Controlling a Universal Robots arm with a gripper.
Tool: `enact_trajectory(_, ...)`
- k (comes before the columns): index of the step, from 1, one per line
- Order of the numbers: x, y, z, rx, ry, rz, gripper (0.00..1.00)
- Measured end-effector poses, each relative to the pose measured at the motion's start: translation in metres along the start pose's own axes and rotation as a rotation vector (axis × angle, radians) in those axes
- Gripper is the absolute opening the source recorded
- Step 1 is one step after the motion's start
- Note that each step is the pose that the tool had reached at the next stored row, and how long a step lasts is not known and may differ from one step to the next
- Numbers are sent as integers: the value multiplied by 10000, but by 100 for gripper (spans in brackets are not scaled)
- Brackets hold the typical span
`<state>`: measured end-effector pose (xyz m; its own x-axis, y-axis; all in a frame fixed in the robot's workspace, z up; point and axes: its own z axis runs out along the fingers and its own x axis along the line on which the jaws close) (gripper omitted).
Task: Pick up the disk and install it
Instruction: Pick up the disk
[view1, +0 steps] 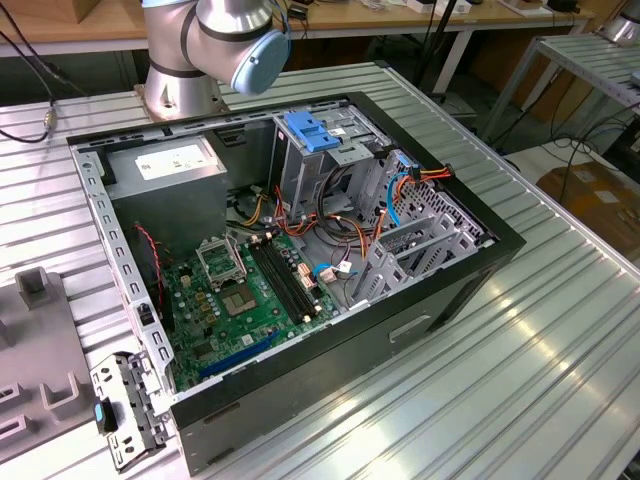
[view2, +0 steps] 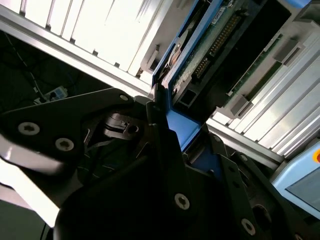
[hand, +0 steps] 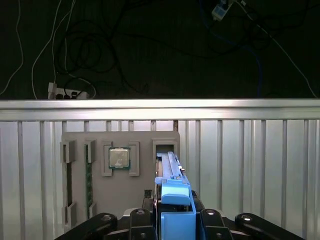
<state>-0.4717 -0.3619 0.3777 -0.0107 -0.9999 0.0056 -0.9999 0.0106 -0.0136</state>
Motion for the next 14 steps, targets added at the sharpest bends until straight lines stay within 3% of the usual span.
enact_trajectory(14, 1, -3, -195, -1, 0, 0, 37)
